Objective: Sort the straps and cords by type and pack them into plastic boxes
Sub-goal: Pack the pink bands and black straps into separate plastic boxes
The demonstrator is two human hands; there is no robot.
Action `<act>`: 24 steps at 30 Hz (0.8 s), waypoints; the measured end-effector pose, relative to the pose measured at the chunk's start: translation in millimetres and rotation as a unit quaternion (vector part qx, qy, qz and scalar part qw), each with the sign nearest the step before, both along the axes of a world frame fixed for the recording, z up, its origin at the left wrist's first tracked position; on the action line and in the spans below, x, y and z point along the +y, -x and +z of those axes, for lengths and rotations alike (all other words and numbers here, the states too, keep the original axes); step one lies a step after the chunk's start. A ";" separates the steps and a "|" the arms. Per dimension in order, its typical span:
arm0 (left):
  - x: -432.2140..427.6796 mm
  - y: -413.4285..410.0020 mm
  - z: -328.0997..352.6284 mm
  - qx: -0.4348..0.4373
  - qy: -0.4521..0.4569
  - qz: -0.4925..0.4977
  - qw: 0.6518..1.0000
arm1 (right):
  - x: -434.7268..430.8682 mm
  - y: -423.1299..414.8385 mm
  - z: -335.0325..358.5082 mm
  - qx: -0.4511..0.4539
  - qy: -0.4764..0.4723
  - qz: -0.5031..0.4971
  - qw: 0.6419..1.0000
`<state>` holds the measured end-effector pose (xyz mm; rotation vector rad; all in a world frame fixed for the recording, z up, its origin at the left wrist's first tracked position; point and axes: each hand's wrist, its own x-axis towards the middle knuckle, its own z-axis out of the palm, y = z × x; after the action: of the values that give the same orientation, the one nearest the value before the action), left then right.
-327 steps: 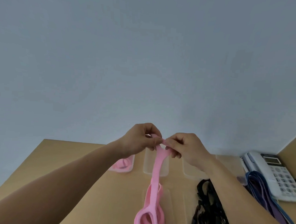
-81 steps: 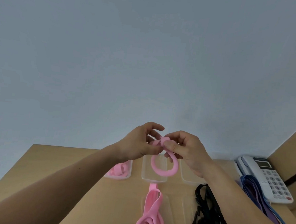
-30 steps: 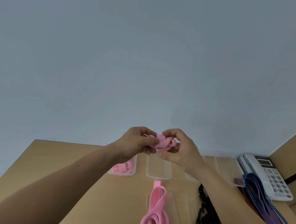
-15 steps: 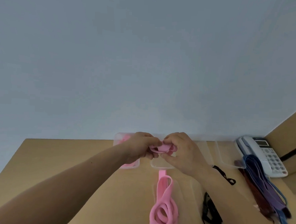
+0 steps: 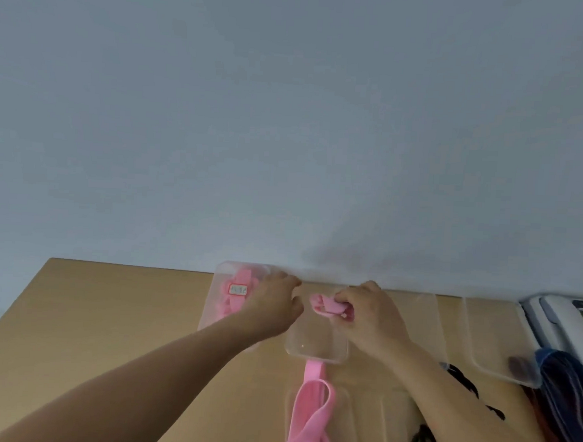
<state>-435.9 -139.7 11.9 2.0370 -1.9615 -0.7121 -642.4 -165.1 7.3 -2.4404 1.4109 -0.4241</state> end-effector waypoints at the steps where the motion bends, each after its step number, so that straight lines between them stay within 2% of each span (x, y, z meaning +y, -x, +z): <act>1: -4.0 1.4 -5.6 -0.051 -0.001 -0.023 0.998 | -9.4 -2.0 -5.5 -0.001 0.006 0.003 1.000; 3: -8.9 4.1 -18.6 -0.130 -0.007 -0.059 0.990 | -25.3 -9.4 -15.0 -0.002 0.025 0.015 1.000; 5: -11.4 5.9 -30.2 -0.164 -0.008 -0.071 0.984 | -36.2 -19.1 -23.1 0.020 0.035 0.040 0.998; 11: -15.0 6.2 -45.3 -0.150 0.045 -0.040 0.987 | -49.3 -33.6 -39.7 0.120 0.053 0.072 0.989; 19: -17.6 1.1 -47.8 -0.161 0.064 -0.079 0.982 | -51.2 -29.5 -53.6 0.125 0.085 0.095 0.984; 24: -19.5 0.5 -44.6 -0.182 0.068 -0.103 0.976 | -45.9 -36.8 -54.9 0.164 0.115 0.047 0.979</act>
<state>-436.5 -159.3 -32.7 2.0117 -2.3734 -0.2389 -605.5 -211.1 -47.6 -2.8582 1.4289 -0.1758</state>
